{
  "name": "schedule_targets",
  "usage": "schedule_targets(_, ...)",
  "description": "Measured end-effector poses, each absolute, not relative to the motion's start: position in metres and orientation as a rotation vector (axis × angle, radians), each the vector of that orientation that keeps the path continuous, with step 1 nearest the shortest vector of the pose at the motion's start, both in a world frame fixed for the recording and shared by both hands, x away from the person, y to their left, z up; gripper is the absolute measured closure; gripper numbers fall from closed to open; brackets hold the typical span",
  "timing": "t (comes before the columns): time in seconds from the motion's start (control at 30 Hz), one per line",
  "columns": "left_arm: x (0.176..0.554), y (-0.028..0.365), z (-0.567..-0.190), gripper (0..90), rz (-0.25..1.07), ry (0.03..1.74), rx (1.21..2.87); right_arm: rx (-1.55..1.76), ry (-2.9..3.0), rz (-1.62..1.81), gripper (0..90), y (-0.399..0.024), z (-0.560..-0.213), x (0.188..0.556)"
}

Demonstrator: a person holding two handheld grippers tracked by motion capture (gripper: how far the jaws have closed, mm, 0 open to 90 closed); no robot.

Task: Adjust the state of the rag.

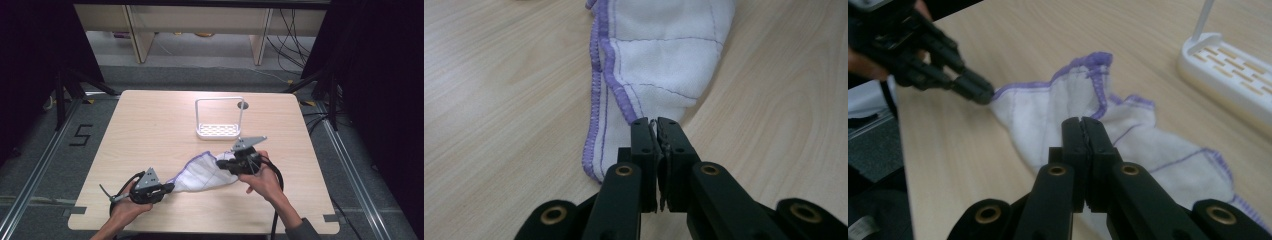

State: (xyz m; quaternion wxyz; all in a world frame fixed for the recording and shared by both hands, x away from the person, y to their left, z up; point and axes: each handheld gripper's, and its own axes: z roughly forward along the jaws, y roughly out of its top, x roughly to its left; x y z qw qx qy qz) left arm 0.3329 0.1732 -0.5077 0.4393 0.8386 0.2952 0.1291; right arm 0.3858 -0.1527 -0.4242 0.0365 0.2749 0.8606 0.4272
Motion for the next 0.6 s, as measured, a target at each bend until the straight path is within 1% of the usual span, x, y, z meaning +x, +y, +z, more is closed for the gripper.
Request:
schedule_targets(0.1, 0.331, 0.172, -0.507, 85.8, 0.318, 0.732, 2.083, 0.818, 2.634, 1.311, 90.0, -0.168, -0.430, 0.362)
schedule_targets(0.13, 0.331, 0.173, -0.506, 85.8, 0.338, 0.715, 2.115, 0.827, 2.627, 1.311, 90.0, -0.174, -0.432, 0.355)
schedule_targets(0.2, 0.329, 0.172, -0.505, 85.8, 0.344, 0.701, 2.116, 0.852, 2.624, 1.314, 90.0, -0.185, -0.436, 0.342)
schedule_targets(0.23, 0.327, 0.171, -0.505, 85.6, 0.348, 0.715, 2.098, 0.841, 2.625, 1.302, 90.0, -0.193, -0.440, 0.336)
schedule_targets(0.33, 0.317, 0.168, -0.501, 85.3, 0.377, 0.674, 2.118, 0.913, 2.659, 1.315, 90.0, -0.205, -0.457, 0.322)
schedule_targets(0.37, 0.314, 0.169, -0.498, 85.2, 0.370, 0.645, 2.149, 0.924, 2.668, 1.303, 90.0, -0.208, -0.462, 0.319)
schedule_targets(0.4, 0.309, 0.166, -0.499, 85.1, 0.367, 0.643, 2.130, 0.965, 2.682, 1.301, 90.0, -0.210, -0.467, 0.314)
schedule_targets(0.43, 0.306, 0.166, -0.497, 85.1, 0.375, 0.619, 2.160, 0.953, 2.694, 1.293, 90.0, -0.214, -0.472, 0.311)
schedule_targets(0.47, 0.301, 0.164, -0.496, 85.0, 0.359, 0.594, 2.176, 0.972, 2.699, 1.279, 89.9, -0.216, -0.475, 0.307)
schedule_targets(0.5, 0.296, 0.161, -0.498, 85.0, 0.346, 0.607, 2.144, 0.989, 2.703, 1.256, 89.9, -0.220, -0.479, 0.303)
schedule_targets(0.53, 0.291, 0.158, -0.498, 85.0, 0.340, 0.580, 2.143, 0.983, 2.709, 1.245, 89.9, -0.223, -0.482, 0.301)
schedule_targets(0.6, 0.283, 0.154, -0.497, 84.9, 0.302, 0.546, 2.175, 1.000, 2.705, 1.215, 89.8, -0.231, -0.488, 0.295)
